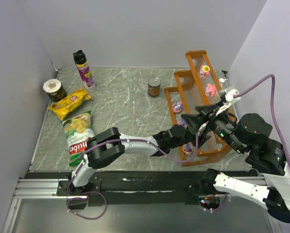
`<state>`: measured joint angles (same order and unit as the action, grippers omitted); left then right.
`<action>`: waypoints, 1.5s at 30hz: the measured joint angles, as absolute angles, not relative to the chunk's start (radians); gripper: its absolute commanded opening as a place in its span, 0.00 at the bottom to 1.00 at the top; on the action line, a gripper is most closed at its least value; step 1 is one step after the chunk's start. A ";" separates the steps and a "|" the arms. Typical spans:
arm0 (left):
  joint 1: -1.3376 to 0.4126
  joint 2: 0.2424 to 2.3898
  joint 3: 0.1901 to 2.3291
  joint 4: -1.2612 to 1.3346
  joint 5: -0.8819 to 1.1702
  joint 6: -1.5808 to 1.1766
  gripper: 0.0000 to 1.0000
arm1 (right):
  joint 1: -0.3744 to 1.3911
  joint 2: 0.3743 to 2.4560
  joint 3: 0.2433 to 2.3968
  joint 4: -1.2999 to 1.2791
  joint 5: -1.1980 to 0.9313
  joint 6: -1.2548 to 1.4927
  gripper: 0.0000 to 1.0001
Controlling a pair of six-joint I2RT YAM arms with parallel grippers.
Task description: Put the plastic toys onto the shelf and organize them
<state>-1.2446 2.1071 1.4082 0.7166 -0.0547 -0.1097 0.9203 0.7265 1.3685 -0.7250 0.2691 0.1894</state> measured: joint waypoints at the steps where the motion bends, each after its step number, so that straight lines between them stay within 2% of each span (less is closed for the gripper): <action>1: -1.245 2.107 1.408 0.717 -0.054 -0.107 0.62 | 0.920 0.727 1.369 -0.725 0.270 0.189 0.76; 7: -1.246 2.101 1.398 0.719 -0.054 -0.093 0.65 | 0.920 0.723 1.369 -0.725 0.270 0.190 0.76; 17: -1.246 2.024 1.308 0.706 -0.059 -0.086 0.78 | 0.920 0.722 1.369 -0.725 0.274 0.193 0.77; 22: -1.246 1.957 1.235 0.699 -0.054 -0.079 0.78 | 0.920 0.722 1.369 -0.725 0.279 0.194 0.77; 25: -1.246 1.909 1.190 0.700 -0.050 -0.066 0.75 | 0.920 0.722 1.369 -0.725 0.281 0.194 0.77; 28: -1.246 1.865 1.156 0.709 -0.054 -0.061 0.63 | 0.920 0.722 1.369 -0.725 0.282 0.197 0.77; 29: -1.245 1.856 1.153 0.714 -0.057 -0.060 0.56 | 0.921 0.722 1.369 -0.725 0.284 0.197 0.77; 35: -1.227 1.845 1.170 0.706 -0.062 -0.070 0.34 | 0.921 0.722 1.367 -0.725 0.288 0.199 0.77; 45: -1.184 1.890 1.259 0.672 -0.046 -0.094 0.23 | 0.921 0.722 1.367 -0.725 0.289 0.200 0.77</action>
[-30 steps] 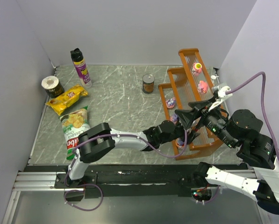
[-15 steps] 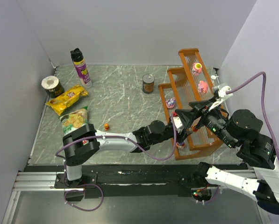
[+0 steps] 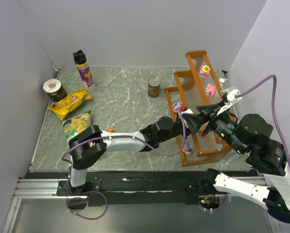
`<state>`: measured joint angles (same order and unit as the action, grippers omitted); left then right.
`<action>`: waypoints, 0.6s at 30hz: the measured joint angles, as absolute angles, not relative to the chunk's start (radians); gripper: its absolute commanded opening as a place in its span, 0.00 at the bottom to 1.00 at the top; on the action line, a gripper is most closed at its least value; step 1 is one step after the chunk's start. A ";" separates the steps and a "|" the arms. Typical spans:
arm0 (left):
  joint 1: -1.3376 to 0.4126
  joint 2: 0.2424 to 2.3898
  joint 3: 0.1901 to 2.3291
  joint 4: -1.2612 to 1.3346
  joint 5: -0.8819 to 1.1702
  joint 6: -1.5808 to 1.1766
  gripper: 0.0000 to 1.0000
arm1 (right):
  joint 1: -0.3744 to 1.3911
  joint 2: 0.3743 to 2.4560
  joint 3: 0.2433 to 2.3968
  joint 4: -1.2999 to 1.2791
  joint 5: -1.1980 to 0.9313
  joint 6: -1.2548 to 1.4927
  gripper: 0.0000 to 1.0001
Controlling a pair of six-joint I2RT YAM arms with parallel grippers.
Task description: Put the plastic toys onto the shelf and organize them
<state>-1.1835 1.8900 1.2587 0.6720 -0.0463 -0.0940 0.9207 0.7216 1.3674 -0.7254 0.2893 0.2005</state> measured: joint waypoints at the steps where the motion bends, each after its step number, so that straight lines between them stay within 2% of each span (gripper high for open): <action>1: -1.181 1.897 1.267 0.668 -0.043 -0.096 0.22 | 0.921 0.722 1.367 -0.725 0.290 0.200 0.77; 18: -1.173 1.961 1.301 0.608 0.030 -0.116 0.17 | 0.920 0.722 1.367 -0.725 0.296 0.200 0.77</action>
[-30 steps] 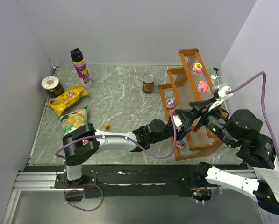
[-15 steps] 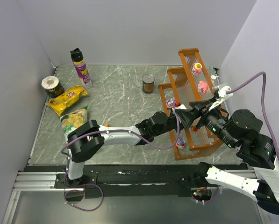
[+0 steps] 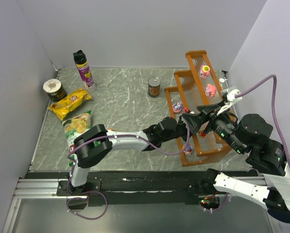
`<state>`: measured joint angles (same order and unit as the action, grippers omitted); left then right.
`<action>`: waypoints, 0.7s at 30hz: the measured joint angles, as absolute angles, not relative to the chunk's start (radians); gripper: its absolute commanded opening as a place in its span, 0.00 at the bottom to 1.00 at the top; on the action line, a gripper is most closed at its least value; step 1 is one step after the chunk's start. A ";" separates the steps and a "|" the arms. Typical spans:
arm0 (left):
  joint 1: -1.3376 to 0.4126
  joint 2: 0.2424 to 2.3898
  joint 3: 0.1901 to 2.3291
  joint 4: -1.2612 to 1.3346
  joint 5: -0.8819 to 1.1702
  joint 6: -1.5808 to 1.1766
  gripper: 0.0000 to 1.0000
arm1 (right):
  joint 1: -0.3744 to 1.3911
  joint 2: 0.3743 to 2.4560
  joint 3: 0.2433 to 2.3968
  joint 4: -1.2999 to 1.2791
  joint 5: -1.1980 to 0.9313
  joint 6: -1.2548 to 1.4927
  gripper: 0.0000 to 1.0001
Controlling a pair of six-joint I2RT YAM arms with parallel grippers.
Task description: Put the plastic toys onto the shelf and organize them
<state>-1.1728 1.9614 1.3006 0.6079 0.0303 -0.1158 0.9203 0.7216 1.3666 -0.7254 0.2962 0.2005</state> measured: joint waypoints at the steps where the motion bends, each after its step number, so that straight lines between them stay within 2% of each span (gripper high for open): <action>1: -1.173 1.961 1.301 0.608 0.034 -0.117 0.17 | 0.920 0.722 1.367 -0.726 0.296 0.200 0.78; 21: -1.172 1.961 1.293 0.618 0.109 -0.117 0.18 | 0.920 0.721 1.352 -0.726 0.299 0.204 0.78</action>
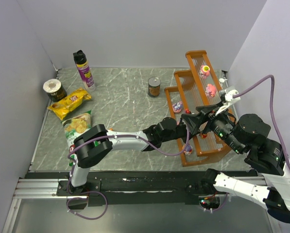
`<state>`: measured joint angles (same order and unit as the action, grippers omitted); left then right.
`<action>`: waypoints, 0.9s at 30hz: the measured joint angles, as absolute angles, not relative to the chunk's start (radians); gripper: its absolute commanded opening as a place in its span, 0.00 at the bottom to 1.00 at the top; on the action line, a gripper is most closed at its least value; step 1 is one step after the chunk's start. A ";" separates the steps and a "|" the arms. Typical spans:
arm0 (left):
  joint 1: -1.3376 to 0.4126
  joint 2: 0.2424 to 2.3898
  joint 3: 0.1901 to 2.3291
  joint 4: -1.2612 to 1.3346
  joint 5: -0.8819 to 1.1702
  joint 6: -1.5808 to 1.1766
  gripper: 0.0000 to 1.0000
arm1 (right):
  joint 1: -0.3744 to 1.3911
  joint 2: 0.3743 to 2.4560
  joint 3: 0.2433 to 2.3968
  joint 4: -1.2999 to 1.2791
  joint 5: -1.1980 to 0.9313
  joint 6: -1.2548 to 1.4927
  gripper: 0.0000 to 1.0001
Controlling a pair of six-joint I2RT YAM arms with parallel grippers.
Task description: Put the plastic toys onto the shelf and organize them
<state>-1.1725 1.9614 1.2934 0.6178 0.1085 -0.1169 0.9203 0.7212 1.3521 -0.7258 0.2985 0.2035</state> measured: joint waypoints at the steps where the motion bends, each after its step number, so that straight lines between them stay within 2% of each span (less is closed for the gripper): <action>1: -1.172 1.961 1.292 0.619 0.109 -0.117 0.18 | 0.920 0.721 1.352 -0.726 0.299 0.204 0.78; 9: -1.172 1.961 1.277 0.627 0.074 -0.117 0.25 | 0.920 0.721 1.352 -0.726 0.300 0.205 0.78; 17: -1.167 1.918 1.270 0.608 -0.034 -0.102 0.36 | 0.921 0.721 1.352 -0.726 0.308 0.214 0.78; 20: -1.159 1.848 1.240 0.603 -0.094 -0.091 0.48 | 0.920 0.721 1.352 -0.726 0.315 0.220 0.78; 21: -1.156 1.822 1.229 0.602 -0.112 -0.091 0.58 | 0.920 0.722 1.352 -0.728 0.316 0.222 0.79; 23: -1.148 1.772 1.205 0.598 -0.155 -0.088 0.71 | 0.920 0.722 1.352 -0.728 0.319 0.228 0.79; 24: -1.143 1.739 1.187 0.594 -0.185 -0.098 0.88 | 0.921 0.722 1.352 -0.729 0.321 0.231 0.80; 25: -1.139 1.714 1.171 0.589 -0.214 -0.099 0.96 | 0.920 0.722 1.352 -0.728 0.322 0.235 0.82; 27: -1.129 1.657 1.135 0.567 -0.285 -0.117 0.96 | 0.920 0.722 1.351 -0.728 0.323 0.242 0.90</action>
